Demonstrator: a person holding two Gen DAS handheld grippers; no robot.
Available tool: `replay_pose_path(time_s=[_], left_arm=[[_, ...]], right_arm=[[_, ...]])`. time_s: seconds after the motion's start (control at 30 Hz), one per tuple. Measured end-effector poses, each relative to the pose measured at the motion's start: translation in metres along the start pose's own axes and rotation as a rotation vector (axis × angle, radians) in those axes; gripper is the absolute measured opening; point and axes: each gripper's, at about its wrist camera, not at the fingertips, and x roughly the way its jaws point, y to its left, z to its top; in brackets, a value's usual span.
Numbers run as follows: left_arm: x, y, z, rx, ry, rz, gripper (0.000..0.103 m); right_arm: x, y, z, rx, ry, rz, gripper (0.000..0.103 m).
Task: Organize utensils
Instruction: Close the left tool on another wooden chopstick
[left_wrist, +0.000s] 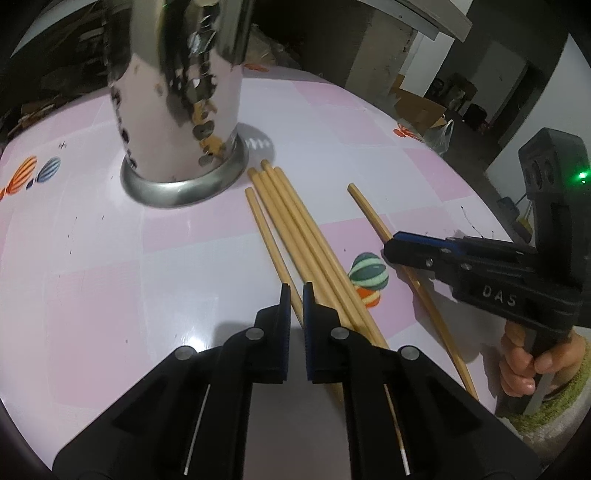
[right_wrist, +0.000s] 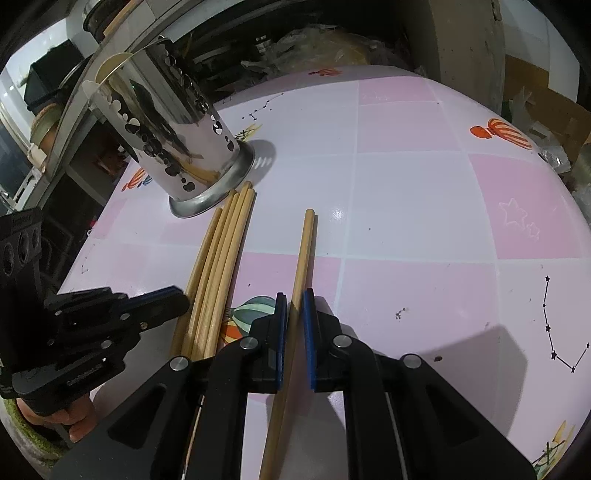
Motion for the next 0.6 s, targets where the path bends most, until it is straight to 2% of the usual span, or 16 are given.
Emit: replay_pose_path(time_s=[0.03,0.33,0.5,0.57,0.6], left_arm=[[-0.002,0.002,-0.002,-0.006,0.0,0.002,0.0],[-0.017,0.02,-0.029,-0.037,0.058,0.025,0.0],[-0.024,0.026,-0.029,-0.044,0.035,0.008,0.001],[-0.022,0.024,-0.018,-0.048,0.022,-0.006,0.008],[-0.021,0.023,-0.012,-0.042,0.013,-0.007,0.017]], right_arm=[[0.0,0.0,0.0,0.001,0.0,0.001,0.01],[0.0,0.0,0.0,0.002,0.004,-0.001,0.009],[0.0,0.001,0.0,0.002,0.003,-0.003,0.009],[0.0,0.001,0.001,0.003,0.005,-0.007,0.01],[0.001,0.002,0.0,0.001,0.006,-0.01,0.01]])
